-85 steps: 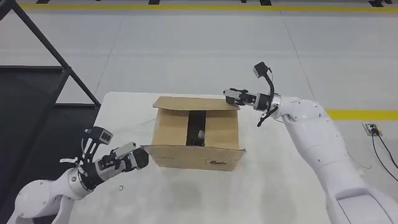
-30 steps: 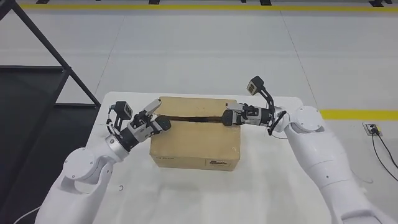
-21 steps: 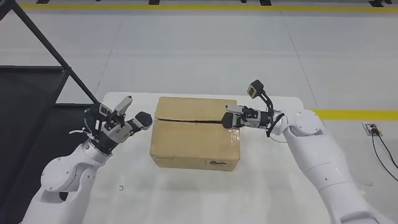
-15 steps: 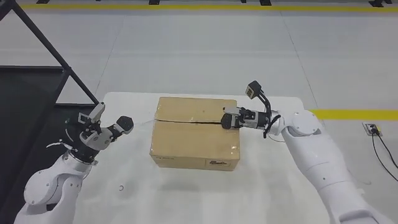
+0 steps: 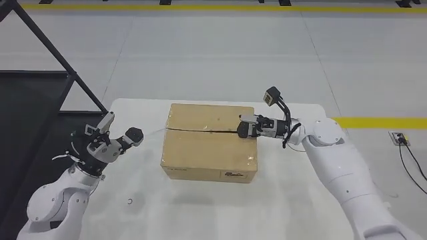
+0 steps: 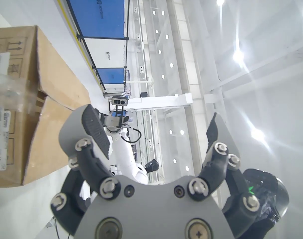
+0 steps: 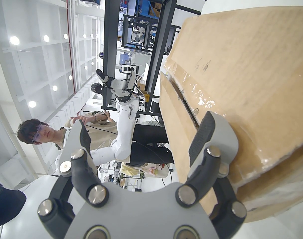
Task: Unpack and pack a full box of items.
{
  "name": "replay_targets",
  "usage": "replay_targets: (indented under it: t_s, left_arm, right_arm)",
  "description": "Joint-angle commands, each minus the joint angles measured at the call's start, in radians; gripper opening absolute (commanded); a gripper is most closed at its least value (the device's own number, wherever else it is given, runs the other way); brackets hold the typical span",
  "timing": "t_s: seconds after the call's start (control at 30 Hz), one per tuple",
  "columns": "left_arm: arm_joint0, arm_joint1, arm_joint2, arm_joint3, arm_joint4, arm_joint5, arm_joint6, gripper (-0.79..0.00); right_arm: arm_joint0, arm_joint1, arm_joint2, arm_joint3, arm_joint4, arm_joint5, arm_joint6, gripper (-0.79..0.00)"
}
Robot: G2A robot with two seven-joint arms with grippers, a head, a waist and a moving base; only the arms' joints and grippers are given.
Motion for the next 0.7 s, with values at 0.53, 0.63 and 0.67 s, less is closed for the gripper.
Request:
replay_targets:
  t_s: [0.53,0.63,0.67]
  left_arm:
    - [-0.094,-0.028,0.169,0.220,0.152,0.046,0.180,0.000]
    - [-0.120,-0.035,0.202,0.253,0.165,0.048,0.187,0.000]
    - [-0.128,-0.038,0.211,0.265,0.166,0.048,0.192,0.000]
  right_arm:
    - [-0.071,0.017,0.025,-0.106,0.008,0.061,-0.064,0.000]
    - [-0.072,0.016,0.020,-0.106,0.009,0.061,-0.062,0.000]
    - [-0.073,0.016,0.017,-0.107,0.009,0.062,-0.057,0.000]
